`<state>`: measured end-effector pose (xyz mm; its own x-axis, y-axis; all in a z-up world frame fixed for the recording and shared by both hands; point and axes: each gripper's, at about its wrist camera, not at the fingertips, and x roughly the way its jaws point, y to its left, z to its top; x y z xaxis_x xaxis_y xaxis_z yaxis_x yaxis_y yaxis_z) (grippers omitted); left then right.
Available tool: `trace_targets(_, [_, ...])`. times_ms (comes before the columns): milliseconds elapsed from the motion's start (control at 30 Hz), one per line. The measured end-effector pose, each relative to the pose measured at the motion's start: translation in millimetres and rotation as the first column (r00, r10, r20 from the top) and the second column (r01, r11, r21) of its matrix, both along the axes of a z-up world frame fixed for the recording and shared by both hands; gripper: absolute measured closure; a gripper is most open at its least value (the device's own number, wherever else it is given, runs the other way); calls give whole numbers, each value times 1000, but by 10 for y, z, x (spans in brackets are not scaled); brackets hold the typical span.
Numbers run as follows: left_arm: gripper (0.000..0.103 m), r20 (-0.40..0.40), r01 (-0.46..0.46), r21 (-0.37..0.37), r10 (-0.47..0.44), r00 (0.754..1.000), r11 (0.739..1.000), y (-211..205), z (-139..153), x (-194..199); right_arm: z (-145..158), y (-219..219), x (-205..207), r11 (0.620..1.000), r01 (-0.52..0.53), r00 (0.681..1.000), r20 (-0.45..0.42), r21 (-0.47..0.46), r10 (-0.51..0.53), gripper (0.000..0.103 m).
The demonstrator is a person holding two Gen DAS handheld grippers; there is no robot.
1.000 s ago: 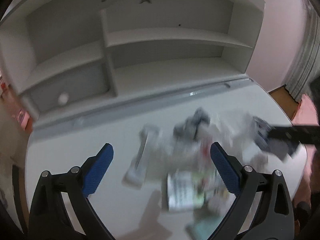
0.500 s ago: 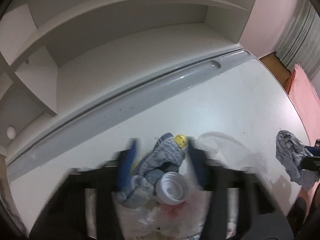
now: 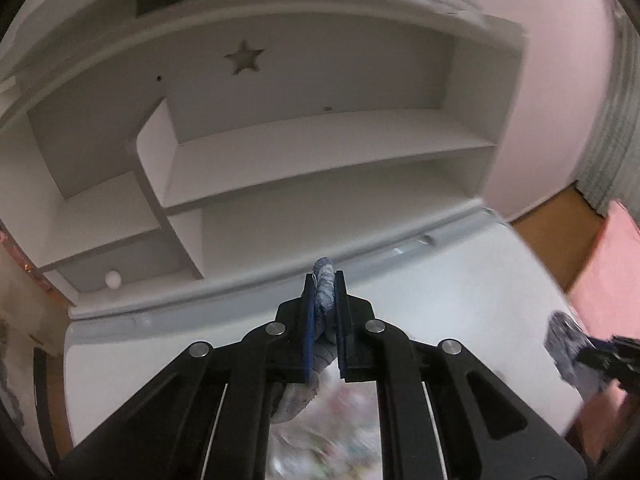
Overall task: Collect trash
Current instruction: 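Carry both items over the black bin and open both tools to drop them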
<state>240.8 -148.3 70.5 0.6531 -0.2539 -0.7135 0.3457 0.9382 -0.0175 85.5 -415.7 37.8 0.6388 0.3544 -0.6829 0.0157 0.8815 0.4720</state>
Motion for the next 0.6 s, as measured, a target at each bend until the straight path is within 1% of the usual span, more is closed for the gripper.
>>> trace_targets(33, [95,-6,23,-12,-23,1000,1000,-56,48,-159,2,-48,-74,1000,14,1000,1,-2,-14,82])
trace_targets(67, [95,-5,56,-38,-57,998,998,-132,87,-339,-8,-139,-211,999,35,999,1,-4,-35,82])
trace_targets(133, [95,-5,130,-74,-130,991,989,-347,96,-657,-37,-300,-460,996,82,997,-1,-24,-82,82])
trace_targets(200, [95,-5,209,-108,-211,977,972,-617,75,-1004,-79,-480,-762,991,130,992,1,-36,-130,82])
trace_targets(233, [95,-6,273,-137,-276,961,952,-841,42,-1256,-105,-595,-941,986,163,987,1,-38,-163,82])
trace_targets(300, [95,5,345,-165,-349,937,924,-1131,5,-1577,-160,-838,-1323,970,239,971,5,-54,-239,82])
trace_targets(367, [95,25,429,-198,-433,901,881,-1492,-64,-1973,-233,-1084,-1712,942,325,945,6,-79,-326,82])
trace_targets(400, [95,27,476,-220,-482,876,852,-1723,-123,-2187,-287,-1236,-1952,918,384,923,5,-99,-385,82])
trace_targets(433, [95,28,506,-231,-514,857,831,-1875,-175,-2313,-350,-1375,-2174,892,436,898,1,-116,-439,82])
trace_targets(467, [95,26,544,-239,-555,831,804,-2090,-251,-2484,-440,-1534,-2438,861,490,869,-7,-134,-495,82])
trace_targets(500, [95,22,573,-244,-586,810,783,-2276,-331,-2629,-525,-1667,-2654,834,534,841,-15,-143,-541,82])
trace_targets(533, [95,14,606,-249,-623,782,755,-2509,-447,-2809,-599,-1775,-2818,811,566,817,-25,-146,-575,82])
trace_targets(567, [95,5,638,-255,-658,753,727,-2724,-570,-2970,-726,-1936,-3067,773,616,777,-45,-151,-628,82])
trace_targets(600, [95,-9,670,-261,-696,718,695,-2978,-730,-3150,-813,-2040,-3224,748,646,750,-60,-153,-659,82])
